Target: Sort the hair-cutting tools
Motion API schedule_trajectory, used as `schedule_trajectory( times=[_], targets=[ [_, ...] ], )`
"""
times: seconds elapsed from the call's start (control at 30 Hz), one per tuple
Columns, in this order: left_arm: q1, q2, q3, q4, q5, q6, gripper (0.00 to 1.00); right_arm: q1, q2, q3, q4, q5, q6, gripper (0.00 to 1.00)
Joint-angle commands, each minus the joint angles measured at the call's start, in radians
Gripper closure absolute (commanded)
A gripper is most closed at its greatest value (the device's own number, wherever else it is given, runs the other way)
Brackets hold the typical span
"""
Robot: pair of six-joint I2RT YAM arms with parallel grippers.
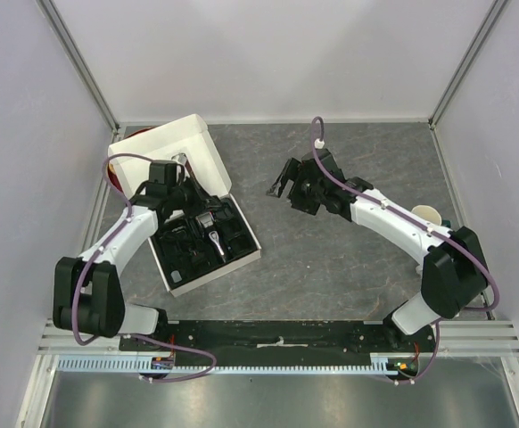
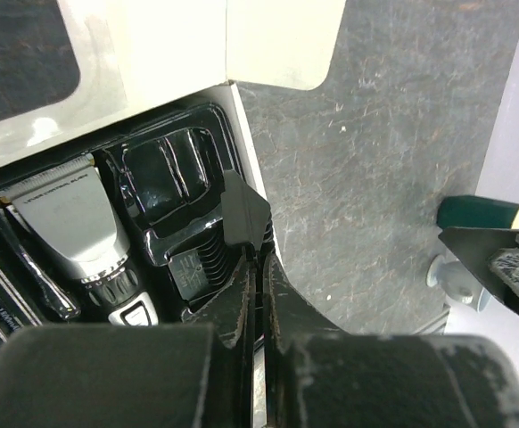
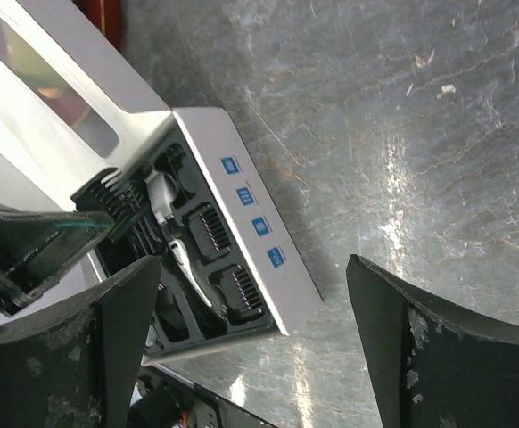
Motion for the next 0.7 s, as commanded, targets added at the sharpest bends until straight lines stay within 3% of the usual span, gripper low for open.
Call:
schedule_trajectory(
  times=[0.0, 0.67],
  targets=[
    [0.004, 0.065, 0.054, -0.015, 0.089, 0.048, 0.98, -0.003, 0.016, -0.026, 0.017, -0.055, -0.035, 0.07],
    [0.004, 0.169, 0.074, 0.037, 0.052, 0.031, 0.98, -0.009, 0.018, -0.039, 0.006, -0.046, -0.047, 0.09]
  ],
)
